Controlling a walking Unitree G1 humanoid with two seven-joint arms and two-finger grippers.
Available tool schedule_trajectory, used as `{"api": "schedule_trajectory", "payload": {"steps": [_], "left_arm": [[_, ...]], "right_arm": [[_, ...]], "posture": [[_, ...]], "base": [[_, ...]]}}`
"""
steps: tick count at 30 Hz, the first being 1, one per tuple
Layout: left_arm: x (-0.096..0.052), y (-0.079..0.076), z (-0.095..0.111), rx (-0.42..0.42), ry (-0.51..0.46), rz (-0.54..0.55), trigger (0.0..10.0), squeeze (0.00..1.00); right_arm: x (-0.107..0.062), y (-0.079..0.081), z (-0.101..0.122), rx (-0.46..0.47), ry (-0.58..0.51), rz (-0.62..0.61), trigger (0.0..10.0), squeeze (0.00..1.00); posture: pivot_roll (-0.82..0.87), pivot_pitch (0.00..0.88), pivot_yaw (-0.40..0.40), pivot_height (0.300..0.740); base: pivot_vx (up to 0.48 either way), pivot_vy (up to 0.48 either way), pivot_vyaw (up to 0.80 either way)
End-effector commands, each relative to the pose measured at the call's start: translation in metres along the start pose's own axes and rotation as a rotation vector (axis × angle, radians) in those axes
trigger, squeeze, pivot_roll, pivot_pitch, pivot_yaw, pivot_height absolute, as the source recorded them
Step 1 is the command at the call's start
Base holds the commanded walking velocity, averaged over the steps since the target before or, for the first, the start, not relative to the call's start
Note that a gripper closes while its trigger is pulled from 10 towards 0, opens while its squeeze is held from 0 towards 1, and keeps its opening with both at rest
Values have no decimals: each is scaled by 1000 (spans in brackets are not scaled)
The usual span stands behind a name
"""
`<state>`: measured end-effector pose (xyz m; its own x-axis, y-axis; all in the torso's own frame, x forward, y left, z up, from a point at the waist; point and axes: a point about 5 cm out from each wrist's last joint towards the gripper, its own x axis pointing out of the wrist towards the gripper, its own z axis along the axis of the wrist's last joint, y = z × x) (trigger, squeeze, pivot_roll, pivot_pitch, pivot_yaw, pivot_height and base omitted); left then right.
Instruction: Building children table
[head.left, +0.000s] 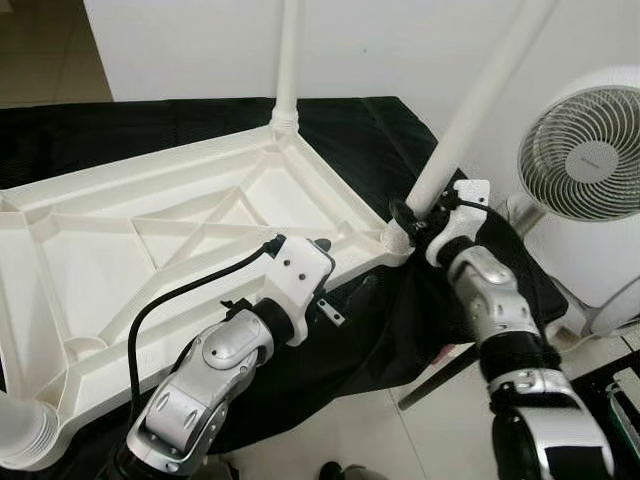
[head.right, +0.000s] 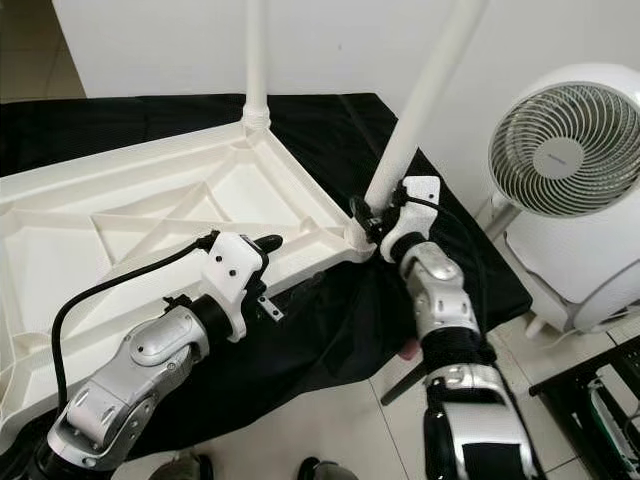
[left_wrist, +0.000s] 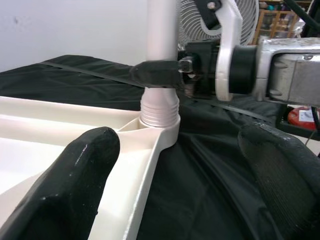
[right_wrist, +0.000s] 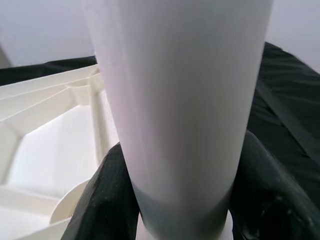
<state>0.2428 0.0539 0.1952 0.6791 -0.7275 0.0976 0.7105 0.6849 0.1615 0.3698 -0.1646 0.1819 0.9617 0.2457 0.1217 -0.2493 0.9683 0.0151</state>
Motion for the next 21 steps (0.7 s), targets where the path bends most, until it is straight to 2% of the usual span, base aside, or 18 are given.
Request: {"api": "schedule_trajectory", "payload": {"steps": [1, 3, 5, 8, 13, 19, 21], "left_arm": [[-1, -5, 0, -8, 4, -30, 10000, 0], [-1, -5, 0, -8, 4, -30, 10000, 0], [0, -5, 0, -9, 2, -31, 10000, 0], [0, -6, 0, -10, 2, -32, 10000, 0], [0, -6, 0, -15, 0, -28, 10000, 0], [0, -6, 0, -17, -1, -26, 10000, 0], [0, -7, 0, -17, -2, -26, 10000, 0]], "right_arm": [[-7, -6, -15, 43, 59, -103, 0, 0], [-7, -6, -15, 43, 59, -103, 0, 0], [-6, 1, -16, 68, 68, -207, 0, 0], [-7, 4, -17, 61, 74, -250, 0, 0], [-11, 23, -15, 79, 80, -464, 0, 0], [-15, 29, -11, 93, 67, -579, 0, 0], [-17, 36, -5, 103, 40, -615, 0, 0]], "posture": [[76, 149, -89, 740], [76, 149, -89, 740], [75, 151, -93, 740], [75, 151, -93, 740], [75, 151, -93, 740], [75, 151, -93, 740], [78, 145, -112, 740]], "base": [[0, 0, 0], [0, 0, 0], [0, 0, 0], [0, 0, 0], [0, 0, 0], [0, 0, 0], [0, 0, 0]]}}
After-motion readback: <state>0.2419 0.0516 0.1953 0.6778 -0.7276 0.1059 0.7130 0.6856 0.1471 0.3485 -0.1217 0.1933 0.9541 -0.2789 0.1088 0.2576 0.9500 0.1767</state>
